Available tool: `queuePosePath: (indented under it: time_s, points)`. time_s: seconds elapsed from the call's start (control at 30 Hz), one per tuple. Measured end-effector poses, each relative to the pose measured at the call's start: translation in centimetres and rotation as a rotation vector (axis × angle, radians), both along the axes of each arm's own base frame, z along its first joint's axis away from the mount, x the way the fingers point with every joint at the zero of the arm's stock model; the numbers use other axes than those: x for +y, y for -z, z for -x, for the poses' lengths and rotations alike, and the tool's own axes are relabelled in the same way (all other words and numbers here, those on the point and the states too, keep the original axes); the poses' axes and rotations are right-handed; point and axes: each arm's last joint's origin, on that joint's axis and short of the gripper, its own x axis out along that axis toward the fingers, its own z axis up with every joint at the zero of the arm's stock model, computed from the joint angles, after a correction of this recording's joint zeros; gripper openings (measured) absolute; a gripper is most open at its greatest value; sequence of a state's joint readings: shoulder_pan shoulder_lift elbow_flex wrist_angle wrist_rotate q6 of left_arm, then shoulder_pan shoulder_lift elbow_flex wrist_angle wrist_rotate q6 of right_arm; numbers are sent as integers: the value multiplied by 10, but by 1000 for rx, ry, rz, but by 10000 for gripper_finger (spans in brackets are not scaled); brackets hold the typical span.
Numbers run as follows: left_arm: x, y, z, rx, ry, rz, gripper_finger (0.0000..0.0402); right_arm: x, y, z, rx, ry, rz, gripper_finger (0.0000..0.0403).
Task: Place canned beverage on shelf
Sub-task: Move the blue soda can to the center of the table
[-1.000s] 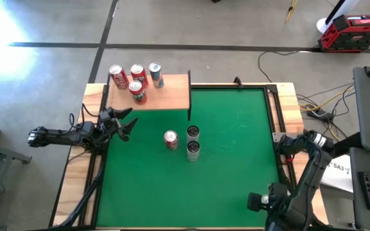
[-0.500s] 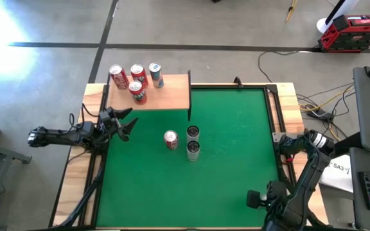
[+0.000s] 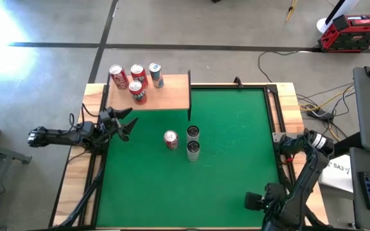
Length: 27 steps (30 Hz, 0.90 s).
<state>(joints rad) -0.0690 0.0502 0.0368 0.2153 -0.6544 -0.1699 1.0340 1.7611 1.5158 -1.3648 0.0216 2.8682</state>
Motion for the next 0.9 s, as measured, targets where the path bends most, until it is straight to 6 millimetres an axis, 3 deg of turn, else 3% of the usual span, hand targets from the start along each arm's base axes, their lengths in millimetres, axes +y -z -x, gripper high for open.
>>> queuePosePath:
  time_s: [0.2,0.53,0.9]
  points:
    - [0,0,0,0,0,0,302,-13,-5,-25,-90,-43,24,220]
    - [0,0,0,0,0,0,302,-68,-24,-114,-114,-222,-43,220]
    - [0,0,0,0,0,0,302,-107,-32,-196,-128,-406,-7,220]
